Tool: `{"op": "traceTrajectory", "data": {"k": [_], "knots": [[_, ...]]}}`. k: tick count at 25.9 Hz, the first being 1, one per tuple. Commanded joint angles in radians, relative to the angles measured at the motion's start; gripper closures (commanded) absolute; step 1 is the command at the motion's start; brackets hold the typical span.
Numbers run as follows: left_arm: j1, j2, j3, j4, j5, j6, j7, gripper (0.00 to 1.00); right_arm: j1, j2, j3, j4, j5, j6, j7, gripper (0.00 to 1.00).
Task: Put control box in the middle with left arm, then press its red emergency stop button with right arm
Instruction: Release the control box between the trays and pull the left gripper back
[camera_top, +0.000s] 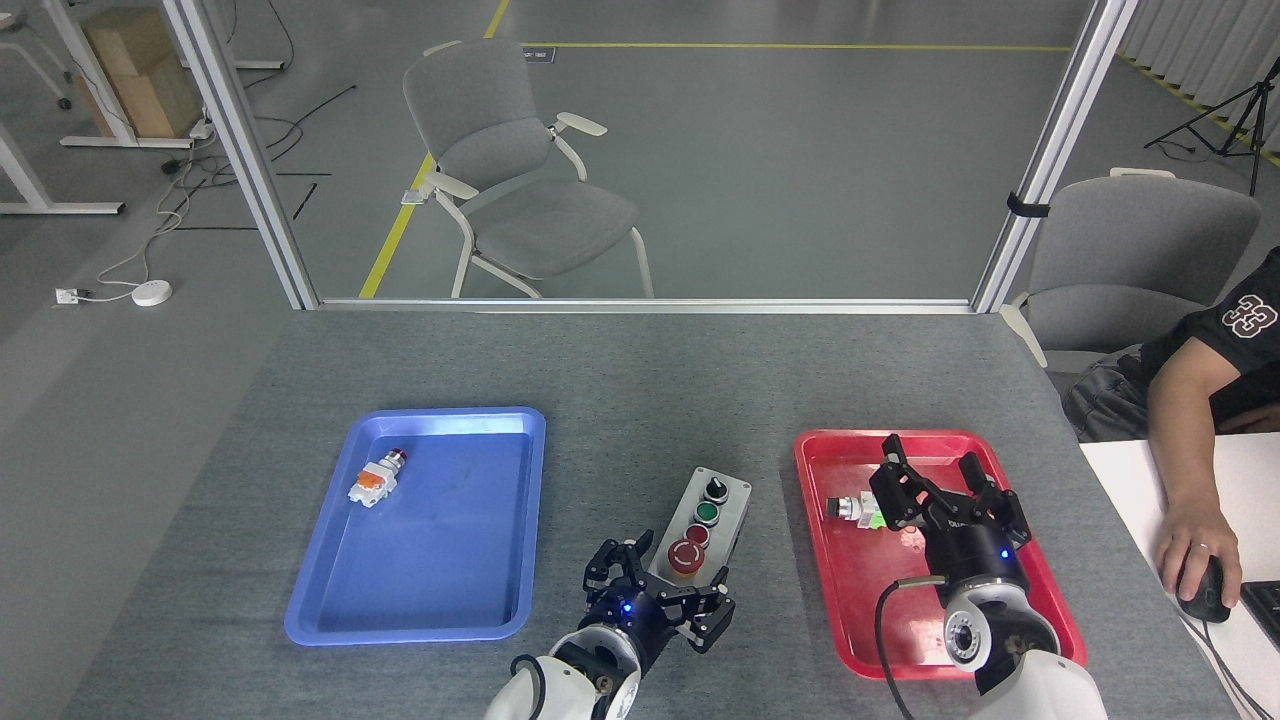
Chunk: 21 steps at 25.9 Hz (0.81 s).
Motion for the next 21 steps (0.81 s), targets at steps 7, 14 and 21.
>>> {"op": "traceTrajectory", "data": {"k": [7,14,21], "knots": [[0.219,0.197,0.018,-0.36,0.005,-0.009,0.001,0.01,-0.006,-0.028,0.003,0.0,-0.001,-0.02,0.009,0.39],[0.44,0.366,0.15,-0.639,0.031,-0.022,0.001,0.01,-0.074,-0.007,0.025,0.0,-0.001,-0.151,0.03,1.0],[0.429,0.363,0.516,-0.636,0.032,-0.134,0.003,0.01,-0.089,0.084,0.245,0.021,0.011,-0.206,0.136,1.0]]}}
